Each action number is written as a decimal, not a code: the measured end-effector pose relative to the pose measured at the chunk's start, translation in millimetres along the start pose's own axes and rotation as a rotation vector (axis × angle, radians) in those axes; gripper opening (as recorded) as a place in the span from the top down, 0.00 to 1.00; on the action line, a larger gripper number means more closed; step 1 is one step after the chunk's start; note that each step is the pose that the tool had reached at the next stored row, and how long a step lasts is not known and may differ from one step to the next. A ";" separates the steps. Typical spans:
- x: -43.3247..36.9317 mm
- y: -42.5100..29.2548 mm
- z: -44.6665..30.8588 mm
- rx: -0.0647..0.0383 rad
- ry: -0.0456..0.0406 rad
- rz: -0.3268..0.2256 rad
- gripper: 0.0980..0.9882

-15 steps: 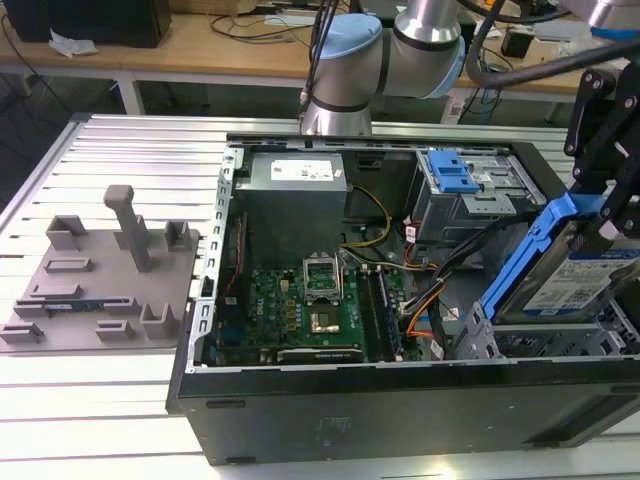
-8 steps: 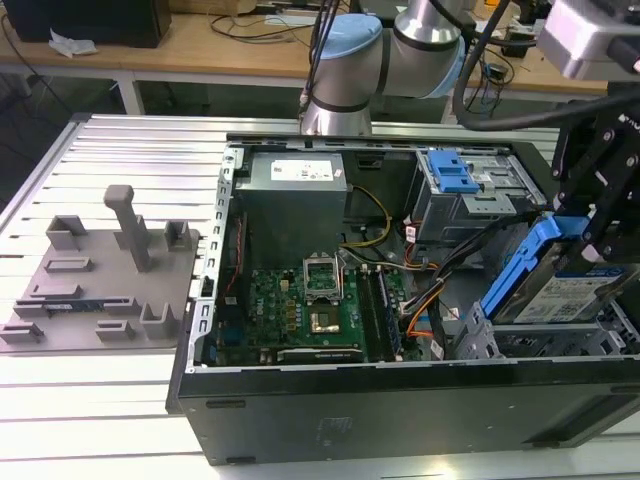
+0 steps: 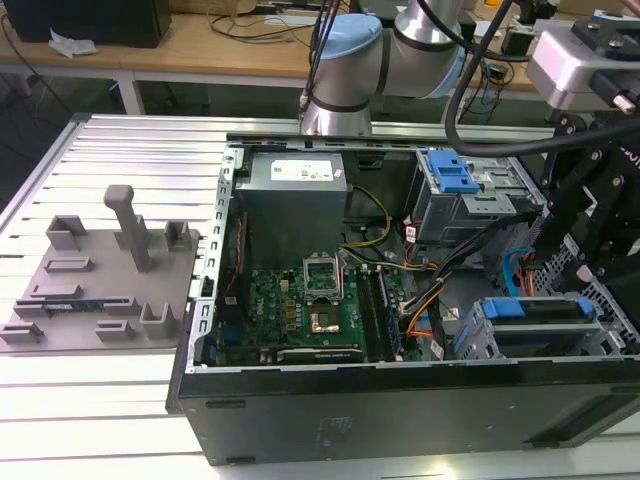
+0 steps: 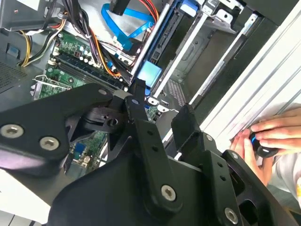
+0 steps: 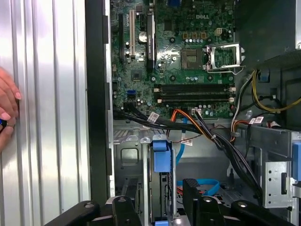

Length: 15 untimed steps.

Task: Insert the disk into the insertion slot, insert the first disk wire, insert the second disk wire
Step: 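Insert the disk into the insertion slot, then insert the first disk wire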

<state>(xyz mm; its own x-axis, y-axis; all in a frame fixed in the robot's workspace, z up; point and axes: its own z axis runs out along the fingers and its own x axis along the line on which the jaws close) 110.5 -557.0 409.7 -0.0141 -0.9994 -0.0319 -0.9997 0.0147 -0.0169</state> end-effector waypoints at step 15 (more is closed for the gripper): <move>0.0 0.0 0.0 0.000 0.0027 0.000 0.55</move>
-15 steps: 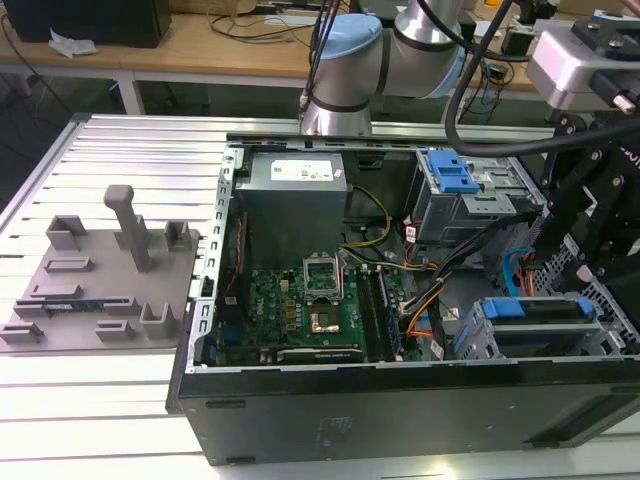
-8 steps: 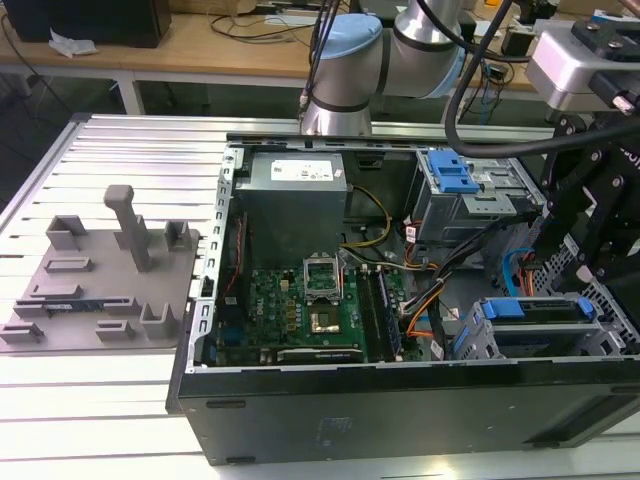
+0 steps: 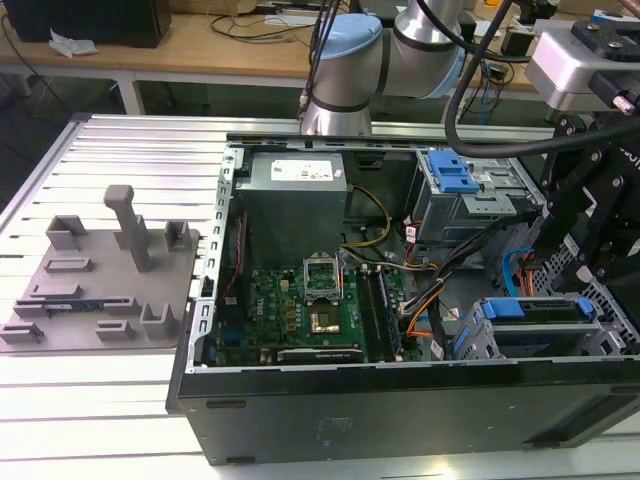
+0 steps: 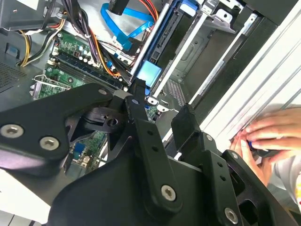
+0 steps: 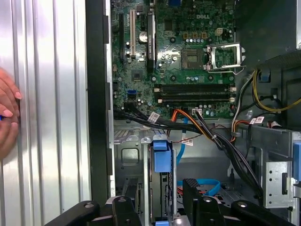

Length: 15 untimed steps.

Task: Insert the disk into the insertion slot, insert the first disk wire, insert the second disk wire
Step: 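Insert the first disk wire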

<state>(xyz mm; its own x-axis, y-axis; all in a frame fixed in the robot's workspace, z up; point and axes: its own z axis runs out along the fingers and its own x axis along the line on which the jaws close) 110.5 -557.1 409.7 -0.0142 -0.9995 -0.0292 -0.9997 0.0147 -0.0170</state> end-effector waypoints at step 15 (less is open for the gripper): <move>-27.6 3.4 1.1 0.006 0.2626 -0.004 0.55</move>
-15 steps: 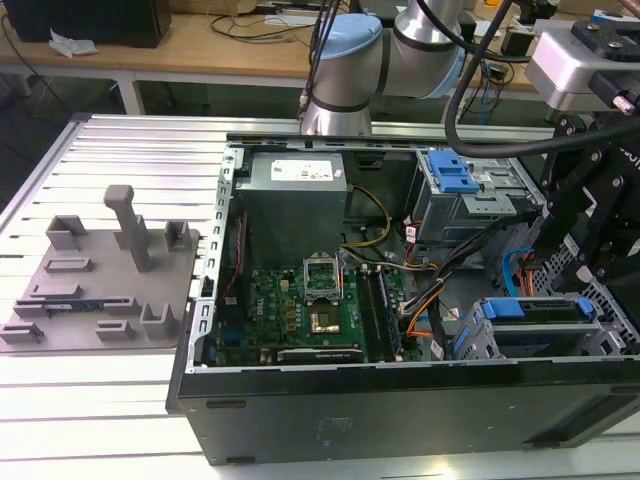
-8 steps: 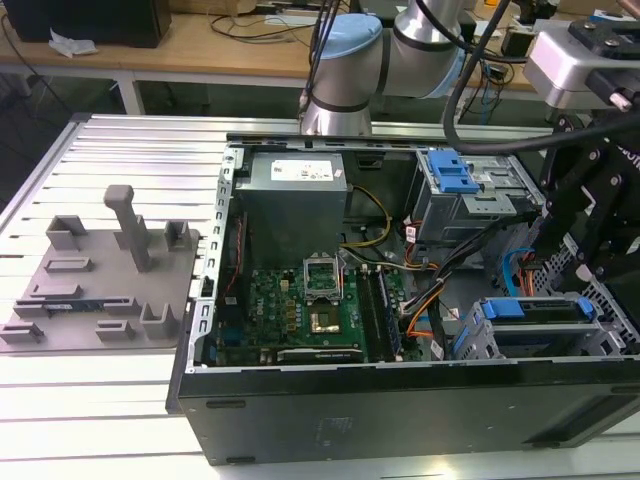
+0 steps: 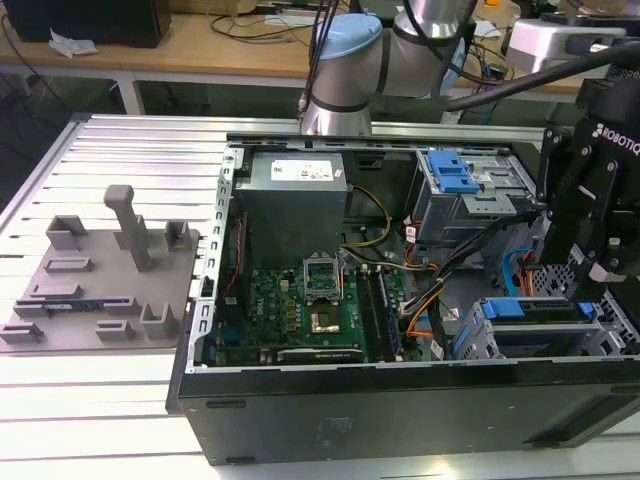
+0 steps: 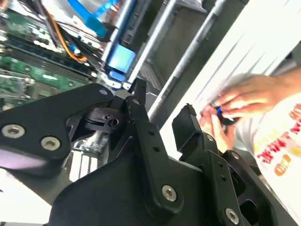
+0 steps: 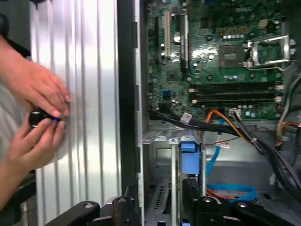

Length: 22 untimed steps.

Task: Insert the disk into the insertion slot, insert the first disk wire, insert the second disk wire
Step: 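Insert the first disk wire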

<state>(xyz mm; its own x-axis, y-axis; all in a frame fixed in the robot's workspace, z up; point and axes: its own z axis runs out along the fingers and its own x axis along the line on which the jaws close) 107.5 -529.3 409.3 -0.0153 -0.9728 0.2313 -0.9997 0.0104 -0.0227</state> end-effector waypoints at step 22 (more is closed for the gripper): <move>-107.0 -36.5 4.4 -0.005 0.1497 0.062 0.55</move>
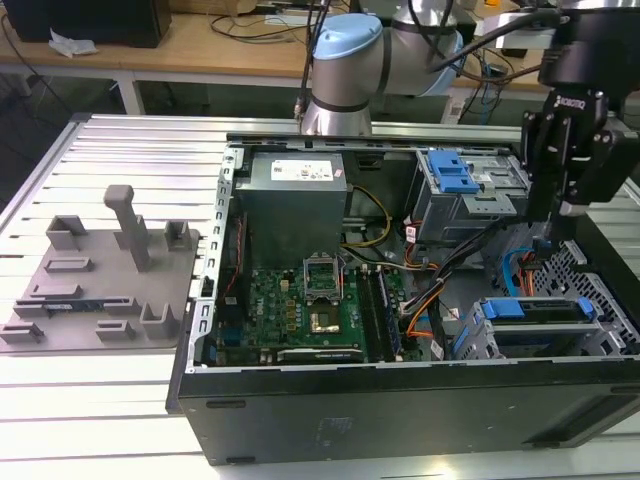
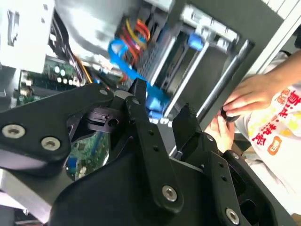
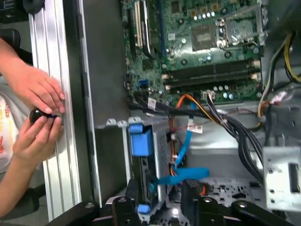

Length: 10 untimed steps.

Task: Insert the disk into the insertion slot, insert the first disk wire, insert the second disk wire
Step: 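Insert the first disk wire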

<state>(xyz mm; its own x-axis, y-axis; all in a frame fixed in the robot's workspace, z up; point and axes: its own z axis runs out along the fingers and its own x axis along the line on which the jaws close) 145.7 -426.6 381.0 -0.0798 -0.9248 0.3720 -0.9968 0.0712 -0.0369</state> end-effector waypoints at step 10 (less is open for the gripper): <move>-28.0 -14.2 3.0 -0.003 0.0234 0.016 0.64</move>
<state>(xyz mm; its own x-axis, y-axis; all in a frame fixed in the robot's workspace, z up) 162.1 -402.9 368.3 -0.0956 -0.9146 0.3930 -0.9954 0.0867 -0.0405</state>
